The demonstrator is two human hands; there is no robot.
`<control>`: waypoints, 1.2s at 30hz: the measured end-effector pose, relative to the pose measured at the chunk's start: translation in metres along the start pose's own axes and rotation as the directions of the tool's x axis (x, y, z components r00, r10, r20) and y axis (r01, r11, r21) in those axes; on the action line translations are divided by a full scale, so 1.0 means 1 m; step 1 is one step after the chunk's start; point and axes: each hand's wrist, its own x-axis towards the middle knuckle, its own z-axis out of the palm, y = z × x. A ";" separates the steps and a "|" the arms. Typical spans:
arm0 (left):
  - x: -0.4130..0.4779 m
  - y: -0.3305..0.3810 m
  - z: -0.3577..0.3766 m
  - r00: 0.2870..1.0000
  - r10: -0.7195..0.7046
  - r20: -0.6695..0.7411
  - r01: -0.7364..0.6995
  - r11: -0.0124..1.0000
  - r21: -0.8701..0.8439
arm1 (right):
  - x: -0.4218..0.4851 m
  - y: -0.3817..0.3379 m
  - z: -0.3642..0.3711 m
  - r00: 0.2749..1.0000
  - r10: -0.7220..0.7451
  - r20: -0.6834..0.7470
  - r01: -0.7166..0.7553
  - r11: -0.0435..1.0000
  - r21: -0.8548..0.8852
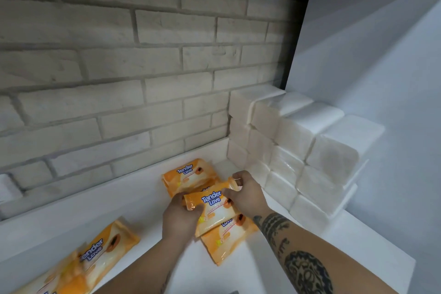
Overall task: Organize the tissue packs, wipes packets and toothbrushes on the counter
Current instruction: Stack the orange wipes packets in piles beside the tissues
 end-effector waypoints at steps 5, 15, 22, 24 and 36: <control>0.021 0.000 0.004 0.993 -0.069 -0.098 0.073 0.997 0.033 | 0.024 0.001 0.024 0.997 -0.063 0.036 0.064 0.997 -0.037; 0.030 -0.003 0.012 0.987 -0.063 -0.148 0.068 0.997 0.033 | 0.052 0.016 0.047 0.981 -0.164 0.104 0.191 0.908 -0.374; 0.030 -0.015 0.009 0.873 0.488 0.010 -0.418 0.737 0.532 | 0.042 0.021 0.047 0.960 -0.236 0.149 0.279 0.823 -0.494; 0.024 -0.012 0.009 0.853 0.470 0.227 -0.505 0.633 0.587 | 0.041 0.026 0.047 0.943 -0.286 0.171 0.333 0.782 -0.526; 0.028 -0.006 0.005 0.882 0.290 0.370 -0.470 0.534 0.702 | 0.043 0.025 0.039 0.925 -0.227 0.305 0.369 0.730 -0.576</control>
